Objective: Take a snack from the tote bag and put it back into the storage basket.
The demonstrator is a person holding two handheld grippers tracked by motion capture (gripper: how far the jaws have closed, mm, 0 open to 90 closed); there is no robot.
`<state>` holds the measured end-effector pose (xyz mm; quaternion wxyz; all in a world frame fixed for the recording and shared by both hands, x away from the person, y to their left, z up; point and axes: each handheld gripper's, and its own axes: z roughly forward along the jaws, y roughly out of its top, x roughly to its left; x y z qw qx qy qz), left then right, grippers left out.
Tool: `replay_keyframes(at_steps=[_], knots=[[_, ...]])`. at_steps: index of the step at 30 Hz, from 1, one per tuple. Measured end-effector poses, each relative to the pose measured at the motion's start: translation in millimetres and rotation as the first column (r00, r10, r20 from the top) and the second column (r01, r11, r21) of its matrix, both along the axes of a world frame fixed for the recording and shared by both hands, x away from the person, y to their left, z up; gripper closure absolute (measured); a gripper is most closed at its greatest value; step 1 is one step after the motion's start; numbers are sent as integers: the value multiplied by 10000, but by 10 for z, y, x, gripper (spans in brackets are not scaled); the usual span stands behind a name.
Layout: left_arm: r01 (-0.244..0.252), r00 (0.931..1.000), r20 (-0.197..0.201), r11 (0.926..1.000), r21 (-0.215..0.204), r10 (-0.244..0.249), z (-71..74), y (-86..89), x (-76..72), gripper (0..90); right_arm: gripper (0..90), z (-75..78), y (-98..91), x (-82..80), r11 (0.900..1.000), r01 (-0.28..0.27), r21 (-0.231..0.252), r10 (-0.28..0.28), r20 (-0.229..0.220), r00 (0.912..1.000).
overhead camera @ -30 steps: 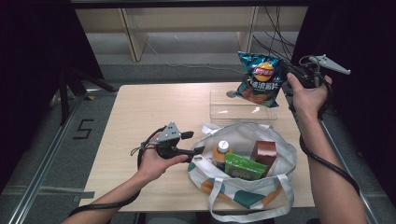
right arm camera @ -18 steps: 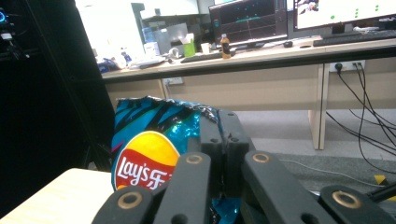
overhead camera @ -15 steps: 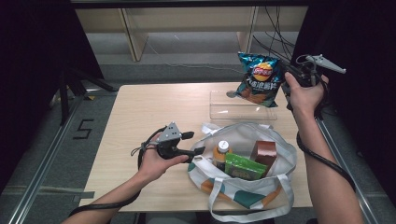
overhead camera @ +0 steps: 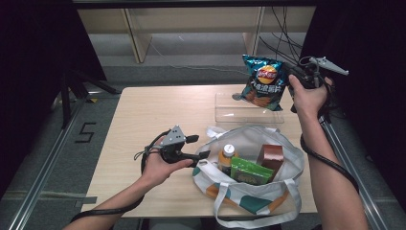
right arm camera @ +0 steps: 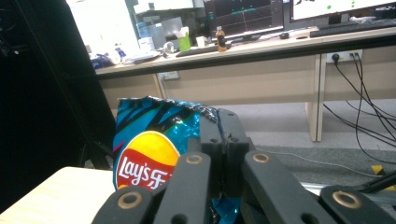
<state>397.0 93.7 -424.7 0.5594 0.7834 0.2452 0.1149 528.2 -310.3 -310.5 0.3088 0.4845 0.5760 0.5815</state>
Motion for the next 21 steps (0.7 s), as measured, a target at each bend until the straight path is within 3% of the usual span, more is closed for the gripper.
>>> replay_keyframes(at_steps=[21], knots=[[-46,10000,35,10000,30,46,10,5,-7,278,900,-98,42,151,9997,251,76,-248,-291,9993]])
